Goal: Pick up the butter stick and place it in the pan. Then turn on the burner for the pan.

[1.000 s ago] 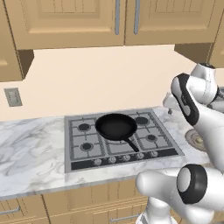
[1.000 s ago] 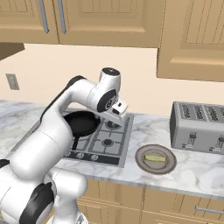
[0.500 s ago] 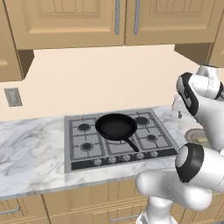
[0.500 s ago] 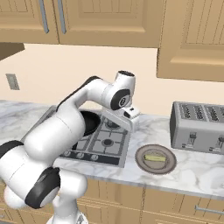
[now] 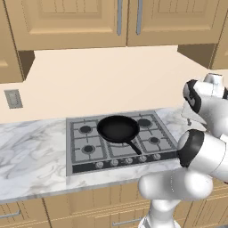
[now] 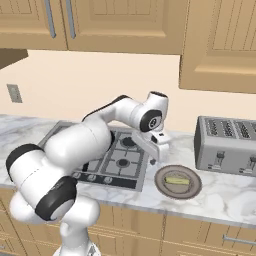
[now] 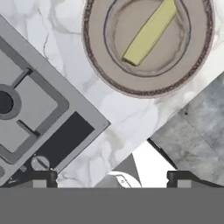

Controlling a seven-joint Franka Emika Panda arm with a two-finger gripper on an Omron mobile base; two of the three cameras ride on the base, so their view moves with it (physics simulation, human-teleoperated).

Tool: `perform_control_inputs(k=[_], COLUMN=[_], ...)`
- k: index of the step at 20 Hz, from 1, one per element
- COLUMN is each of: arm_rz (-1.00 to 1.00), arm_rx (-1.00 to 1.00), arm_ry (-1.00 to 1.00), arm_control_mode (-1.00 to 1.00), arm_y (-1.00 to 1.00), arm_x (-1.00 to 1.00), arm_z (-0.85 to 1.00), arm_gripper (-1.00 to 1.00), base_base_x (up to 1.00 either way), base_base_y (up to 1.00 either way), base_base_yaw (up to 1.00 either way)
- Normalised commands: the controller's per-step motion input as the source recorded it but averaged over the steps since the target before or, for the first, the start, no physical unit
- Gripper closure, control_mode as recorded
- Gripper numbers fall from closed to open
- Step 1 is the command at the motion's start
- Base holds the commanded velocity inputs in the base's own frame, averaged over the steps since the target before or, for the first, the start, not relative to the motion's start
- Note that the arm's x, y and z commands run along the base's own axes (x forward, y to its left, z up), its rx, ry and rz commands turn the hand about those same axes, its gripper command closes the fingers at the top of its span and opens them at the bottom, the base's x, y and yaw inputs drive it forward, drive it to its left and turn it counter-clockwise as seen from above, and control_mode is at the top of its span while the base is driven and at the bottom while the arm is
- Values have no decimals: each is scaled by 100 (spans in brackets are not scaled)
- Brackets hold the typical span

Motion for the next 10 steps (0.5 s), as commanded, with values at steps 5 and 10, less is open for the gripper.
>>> perform_control_inputs(k=[5, 10], arm_rz=[-21, -17], arm_rx=[-2, -6], arm_ry=[3, 0], arm_control_mode=[-100, -100], arm_y=[-40, -44], arm_x=[0, 0], arm_z=[-41, -45], arm_gripper=[-100, -100], base_base_x=[0, 0], base_base_y=[0, 0], base_base_yaw=[0, 0])
